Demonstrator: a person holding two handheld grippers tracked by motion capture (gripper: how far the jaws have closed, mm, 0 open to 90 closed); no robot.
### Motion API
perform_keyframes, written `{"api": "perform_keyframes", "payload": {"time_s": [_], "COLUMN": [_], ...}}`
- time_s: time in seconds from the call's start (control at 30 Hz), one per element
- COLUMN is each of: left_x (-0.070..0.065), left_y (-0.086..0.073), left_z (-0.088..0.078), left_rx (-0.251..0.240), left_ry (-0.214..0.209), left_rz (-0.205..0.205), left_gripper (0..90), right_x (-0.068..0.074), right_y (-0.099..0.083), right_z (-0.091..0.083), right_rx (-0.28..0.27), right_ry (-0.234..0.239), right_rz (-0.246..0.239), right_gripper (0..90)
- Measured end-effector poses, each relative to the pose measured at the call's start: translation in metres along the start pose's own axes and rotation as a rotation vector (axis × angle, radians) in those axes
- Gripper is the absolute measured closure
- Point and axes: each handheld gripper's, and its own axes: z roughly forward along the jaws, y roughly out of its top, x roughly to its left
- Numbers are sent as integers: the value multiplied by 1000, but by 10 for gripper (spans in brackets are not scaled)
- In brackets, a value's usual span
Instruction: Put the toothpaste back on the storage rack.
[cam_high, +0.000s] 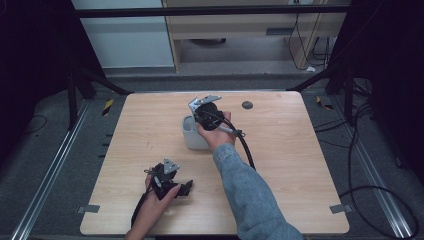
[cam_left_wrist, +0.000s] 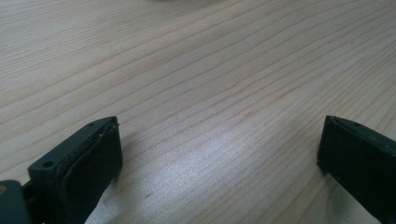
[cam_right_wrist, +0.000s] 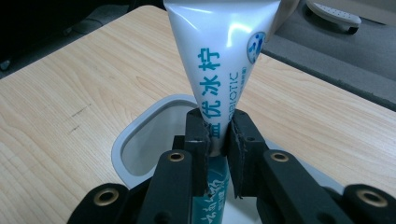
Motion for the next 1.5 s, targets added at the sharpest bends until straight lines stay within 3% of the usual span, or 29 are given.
{"api": "perform_keyframes", "payload": {"time_s": [1.5], "left_x": [0], "left_y": [0], "left_z": [0], "left_rx": [-1], "left_ry": [0], "left_rz": [-1], "left_gripper": [0], "right_x": [-4], "right_y": [1], "right_z": [9], "right_rx": [24], "right_ry": [-2], "right_rz": [39], "right_gripper": [775]}}
